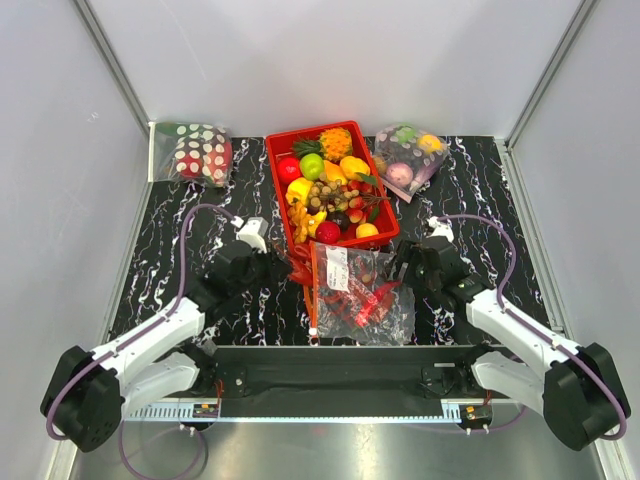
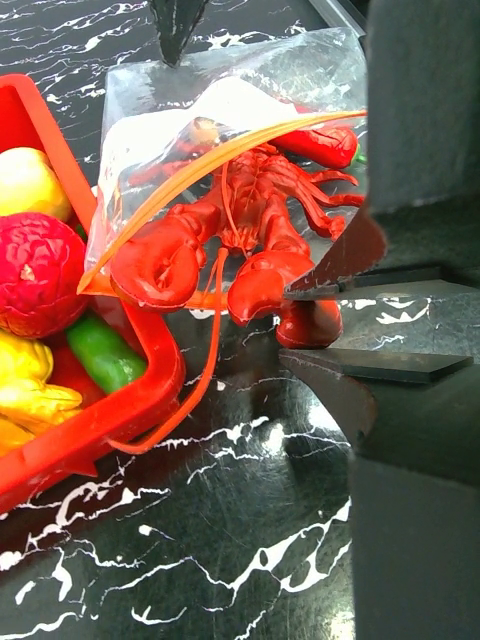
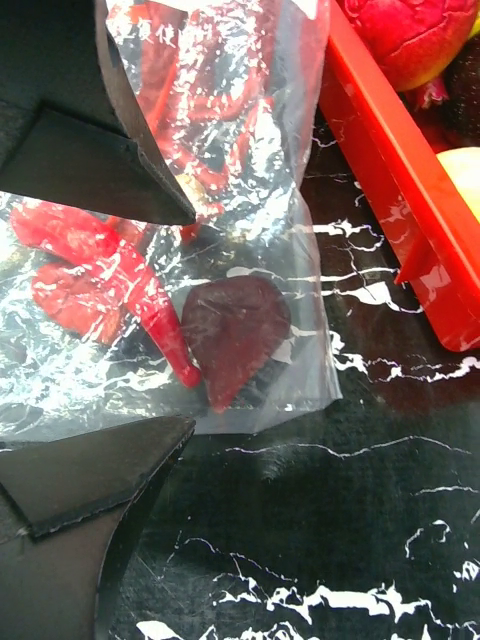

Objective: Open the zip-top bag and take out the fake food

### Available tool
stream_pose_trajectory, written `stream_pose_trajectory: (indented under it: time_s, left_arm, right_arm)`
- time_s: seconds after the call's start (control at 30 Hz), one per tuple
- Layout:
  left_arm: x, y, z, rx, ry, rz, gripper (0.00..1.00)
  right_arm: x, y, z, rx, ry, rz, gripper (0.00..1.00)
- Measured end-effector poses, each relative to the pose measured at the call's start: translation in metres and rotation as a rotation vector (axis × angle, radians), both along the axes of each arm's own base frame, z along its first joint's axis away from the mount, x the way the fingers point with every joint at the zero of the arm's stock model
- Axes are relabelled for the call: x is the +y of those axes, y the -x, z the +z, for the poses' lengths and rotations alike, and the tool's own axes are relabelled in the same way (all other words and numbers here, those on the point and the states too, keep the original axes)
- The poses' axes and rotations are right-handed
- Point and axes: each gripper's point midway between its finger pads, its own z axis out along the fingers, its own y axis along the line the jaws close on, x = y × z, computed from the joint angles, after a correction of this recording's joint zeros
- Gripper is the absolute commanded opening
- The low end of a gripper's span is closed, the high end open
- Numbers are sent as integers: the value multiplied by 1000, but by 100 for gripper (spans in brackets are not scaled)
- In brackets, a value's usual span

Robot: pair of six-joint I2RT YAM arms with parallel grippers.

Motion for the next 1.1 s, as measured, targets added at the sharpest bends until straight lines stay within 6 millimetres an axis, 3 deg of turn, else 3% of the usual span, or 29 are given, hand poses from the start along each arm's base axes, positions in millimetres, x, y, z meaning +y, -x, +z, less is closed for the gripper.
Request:
stream_pose_trajectory:
  time_s: [0.4, 0.53, 0.77, 0.8, 0.9, 0.97, 1.03, 1.1]
  left_arm:
    - [9, 4, 1, 9, 15, 7, 0]
    - [12, 7, 3, 10, 15, 10, 0]
    - [12, 7, 2, 35, 11, 6, 0]
    - [12, 7, 3, 39, 10, 4, 0]
    - [10, 5, 6, 40, 11, 0, 0]
    - [11, 4, 7, 40, 10, 0, 0]
    - [11, 4, 7, 42, 10, 0, 0]
    - [12, 5, 6, 46, 7, 1, 0]
  right_arm:
    - [-5, 2, -17, 16, -4, -30, 84]
    - [-4, 0, -19, 20, -12, -35, 74]
    - [4, -3, -20, 31, -61, -37, 43]
    - [5, -3, -22, 38, -66, -40, 35]
    - [9, -3, -24, 45, -86, -36, 29]
    - [11, -4, -23, 44, -96, -34, 29]
    - [9, -2, -23, 49, -89, -34, 35]
    - [5, 1, -22, 55, -71, -39, 59]
